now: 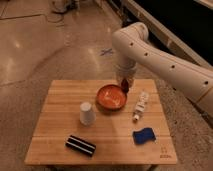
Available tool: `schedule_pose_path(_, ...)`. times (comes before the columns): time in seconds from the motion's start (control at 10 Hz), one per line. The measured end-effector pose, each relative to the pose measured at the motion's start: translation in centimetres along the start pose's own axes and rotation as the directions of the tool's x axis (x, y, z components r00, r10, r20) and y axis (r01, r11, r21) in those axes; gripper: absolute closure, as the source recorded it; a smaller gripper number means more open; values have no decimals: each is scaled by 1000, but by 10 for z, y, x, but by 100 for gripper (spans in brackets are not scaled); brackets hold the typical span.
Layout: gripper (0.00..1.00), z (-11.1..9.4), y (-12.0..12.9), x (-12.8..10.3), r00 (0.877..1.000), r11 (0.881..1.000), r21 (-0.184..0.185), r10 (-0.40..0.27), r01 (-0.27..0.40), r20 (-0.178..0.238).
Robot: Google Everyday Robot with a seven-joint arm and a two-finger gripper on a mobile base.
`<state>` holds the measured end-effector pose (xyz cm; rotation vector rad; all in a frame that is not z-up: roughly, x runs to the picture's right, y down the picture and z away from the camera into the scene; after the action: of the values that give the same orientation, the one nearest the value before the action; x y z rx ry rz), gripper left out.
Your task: Place the pepper on the white sponge
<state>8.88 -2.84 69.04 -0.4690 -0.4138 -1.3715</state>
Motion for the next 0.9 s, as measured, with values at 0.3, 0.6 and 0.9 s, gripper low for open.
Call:
schedule_pose_path(0.3, 100, 27, 66, -21, 992, 993, -10, 117, -117, 50)
schedule_pose_path(0.6, 100, 55, 116, -51, 978, 982, -5, 190, -191, 83)
schedule_pose_path(0.9, 100, 78, 132, -83, 978, 982, 23, 186, -189, 89)
